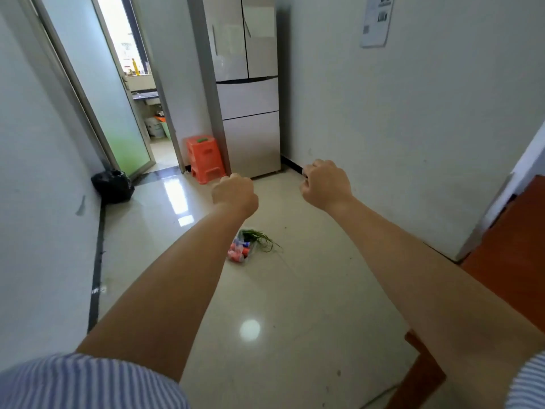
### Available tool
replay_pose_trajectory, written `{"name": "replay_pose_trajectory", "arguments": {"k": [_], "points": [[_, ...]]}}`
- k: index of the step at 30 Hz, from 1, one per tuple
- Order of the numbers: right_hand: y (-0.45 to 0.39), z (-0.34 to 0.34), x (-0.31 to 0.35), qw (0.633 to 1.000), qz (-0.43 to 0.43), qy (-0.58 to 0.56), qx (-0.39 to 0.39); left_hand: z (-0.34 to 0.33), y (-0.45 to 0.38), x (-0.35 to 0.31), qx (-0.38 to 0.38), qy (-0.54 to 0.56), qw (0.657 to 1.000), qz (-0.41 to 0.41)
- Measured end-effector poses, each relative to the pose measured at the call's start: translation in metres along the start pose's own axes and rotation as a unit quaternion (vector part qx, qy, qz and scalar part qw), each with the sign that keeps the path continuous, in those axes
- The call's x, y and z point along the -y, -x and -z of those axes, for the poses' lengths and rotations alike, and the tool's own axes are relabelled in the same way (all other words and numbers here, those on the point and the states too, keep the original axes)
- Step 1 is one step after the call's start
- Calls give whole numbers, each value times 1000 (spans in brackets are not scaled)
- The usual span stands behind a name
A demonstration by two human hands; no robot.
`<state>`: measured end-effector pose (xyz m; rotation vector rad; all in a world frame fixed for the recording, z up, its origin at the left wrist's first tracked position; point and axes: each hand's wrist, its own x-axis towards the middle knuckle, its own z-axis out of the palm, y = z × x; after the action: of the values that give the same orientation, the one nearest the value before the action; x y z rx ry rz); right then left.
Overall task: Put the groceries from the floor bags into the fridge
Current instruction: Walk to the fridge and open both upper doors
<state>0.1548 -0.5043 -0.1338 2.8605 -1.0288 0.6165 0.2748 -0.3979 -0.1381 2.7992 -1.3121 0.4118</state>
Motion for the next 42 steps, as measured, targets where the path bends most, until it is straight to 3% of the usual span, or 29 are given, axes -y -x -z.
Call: {"name": "replay_pose_trajectory", "arguments": {"k": [7, 15, 23, 27, 32, 42], "points": [[-149, -85, -43, 1000, -2, -14, 10, -60, -161, -7, 17, -4, 1000, -11], [-372, -153, -90, 999, -30, -37, -4, -106, -402, -12, 45, -11, 998, -51], [-550, -234, -190, 995, -66, -71, 26, -167, -615, -57, 48, 7, 997, -61], [-652, -281, -252, 994, -59, -81, 41, -202, -724, -86, 56, -4, 998, -37], [-789, -331, -314, 992, -41, -105, 63, -225, -865, -106, 89, -17, 994, 53], [-1043, -438, -345, 987, 46, -131, 86, -301, -1091, -93, 115, -13, 982, 148]]}}
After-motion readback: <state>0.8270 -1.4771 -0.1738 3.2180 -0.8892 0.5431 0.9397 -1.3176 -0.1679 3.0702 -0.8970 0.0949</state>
